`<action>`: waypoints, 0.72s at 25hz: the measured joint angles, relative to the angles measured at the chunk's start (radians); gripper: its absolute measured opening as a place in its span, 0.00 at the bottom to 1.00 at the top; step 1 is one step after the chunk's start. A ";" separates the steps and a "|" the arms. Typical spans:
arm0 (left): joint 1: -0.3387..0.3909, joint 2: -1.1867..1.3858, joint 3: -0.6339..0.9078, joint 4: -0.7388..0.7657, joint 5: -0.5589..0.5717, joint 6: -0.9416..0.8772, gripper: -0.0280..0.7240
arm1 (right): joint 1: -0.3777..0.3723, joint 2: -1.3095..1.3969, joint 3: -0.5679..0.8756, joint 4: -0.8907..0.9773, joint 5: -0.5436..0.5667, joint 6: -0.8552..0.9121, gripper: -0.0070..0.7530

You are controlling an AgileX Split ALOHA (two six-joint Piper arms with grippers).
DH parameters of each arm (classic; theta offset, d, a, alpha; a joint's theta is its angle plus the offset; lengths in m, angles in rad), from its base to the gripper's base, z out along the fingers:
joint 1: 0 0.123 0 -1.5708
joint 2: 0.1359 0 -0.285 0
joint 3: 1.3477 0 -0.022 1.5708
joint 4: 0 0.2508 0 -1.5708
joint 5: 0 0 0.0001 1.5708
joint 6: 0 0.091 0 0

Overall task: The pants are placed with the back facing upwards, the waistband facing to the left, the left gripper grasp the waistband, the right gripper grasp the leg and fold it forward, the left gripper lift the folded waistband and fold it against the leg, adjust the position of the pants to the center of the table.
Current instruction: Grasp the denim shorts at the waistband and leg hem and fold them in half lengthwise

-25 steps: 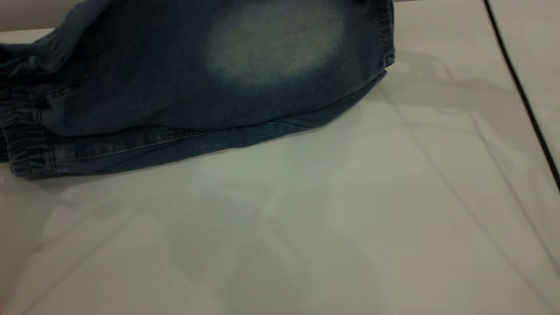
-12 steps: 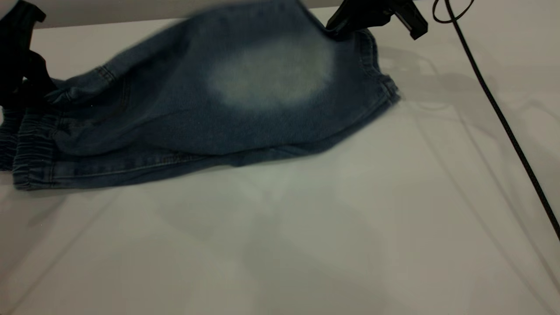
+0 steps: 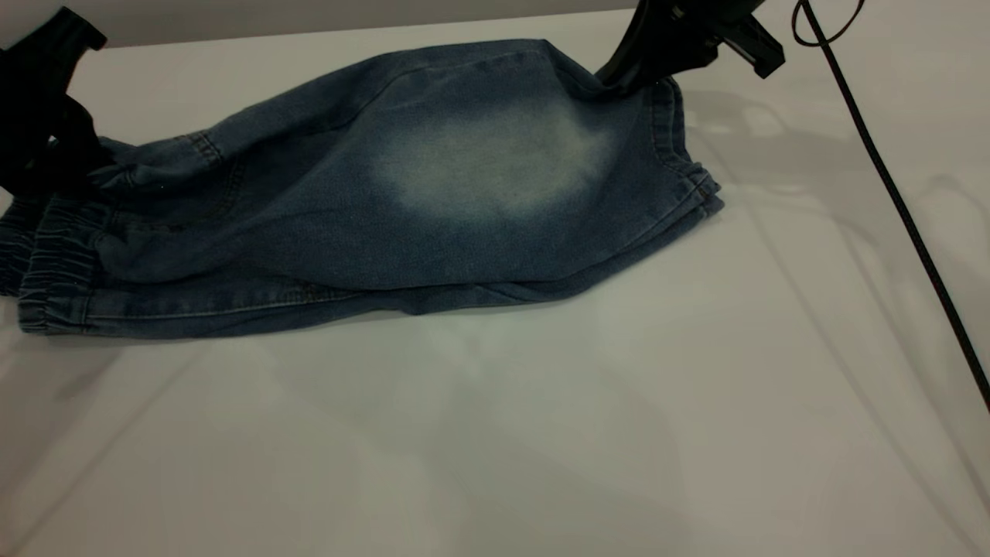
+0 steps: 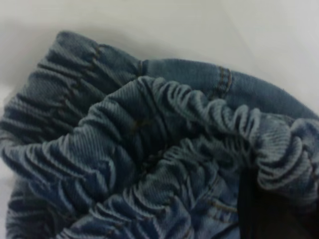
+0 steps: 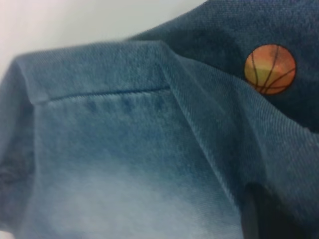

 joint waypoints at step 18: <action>0.025 -0.176 0.000 0.030 0.158 0.459 0.71 | 0.000 -0.093 0.000 -0.050 0.104 -0.159 0.72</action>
